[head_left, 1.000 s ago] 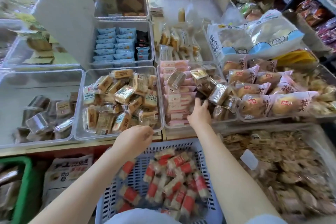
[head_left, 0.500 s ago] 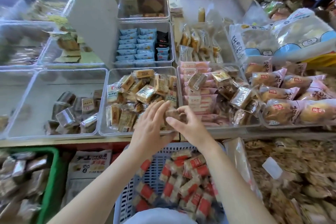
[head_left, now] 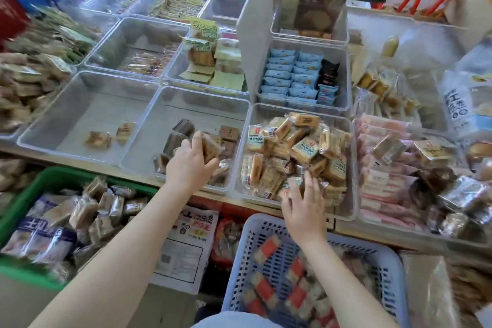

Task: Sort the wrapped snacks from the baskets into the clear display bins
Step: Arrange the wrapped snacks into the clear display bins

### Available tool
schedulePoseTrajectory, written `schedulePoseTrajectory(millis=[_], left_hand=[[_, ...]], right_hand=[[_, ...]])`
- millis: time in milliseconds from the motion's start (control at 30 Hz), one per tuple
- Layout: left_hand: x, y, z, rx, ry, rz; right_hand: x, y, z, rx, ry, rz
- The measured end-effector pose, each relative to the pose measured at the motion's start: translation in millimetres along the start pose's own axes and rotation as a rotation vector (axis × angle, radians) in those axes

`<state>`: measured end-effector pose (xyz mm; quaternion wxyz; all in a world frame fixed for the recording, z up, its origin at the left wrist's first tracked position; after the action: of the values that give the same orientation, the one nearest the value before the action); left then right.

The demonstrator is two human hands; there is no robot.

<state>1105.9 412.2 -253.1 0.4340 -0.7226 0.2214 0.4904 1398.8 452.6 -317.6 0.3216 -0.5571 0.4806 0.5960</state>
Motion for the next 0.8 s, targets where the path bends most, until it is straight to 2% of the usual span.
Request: schedulePoseTrajectory(millis=[133, 300, 400, 500, 567, 633, 700, 733, 800], left_hand=[[18, 14, 38, -0.003, 0.111, 0.041], [65, 34, 35, -0.060, 0.428, 0.121], [61, 29, 28, -0.043, 0.384, 0.244], [38, -16, 10, 0.131, 0.111, 0.111], [30, -67, -18, 0.313, 0.016, -0.084], [38, -119, -49, 0.452, 0.073, -0.186], [62, -165, -74, 0.531, 0.214, -0.168], [77, -183, -84, 0.556, 0.280, -0.132], [105, -212, -103, 0.589, 0.381, -0.055]], right_hand=[[1, 0, 3, 0.023, -0.003, -0.033], [3, 1, 3, 0.021, 0.031, -0.056], [2, 2, 3, 0.006, 0.102, -0.042], [-10, 0, 0, -0.007, 0.142, 0.057], [-29, -12, -7, 0.029, 0.064, 0.124], [-52, -40, -18, 0.129, -0.079, 0.146], [-74, -84, -32, 0.249, -0.240, 0.094], [-83, -110, -39, 0.321, -0.291, 0.053], [-95, -165, -52, 0.485, -0.292, -0.015]])
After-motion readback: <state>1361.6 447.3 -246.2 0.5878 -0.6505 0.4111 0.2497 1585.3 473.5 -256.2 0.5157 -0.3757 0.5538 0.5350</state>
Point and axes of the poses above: each hand's wrist, its own z-axis towards the middle knuckle, its own x-axis out of the palm, y = z × x, the point moved 7 cm from there along z, towards the middle knuckle, and after that the axes turned 7 degrees about -z, right-handed, at the moved point
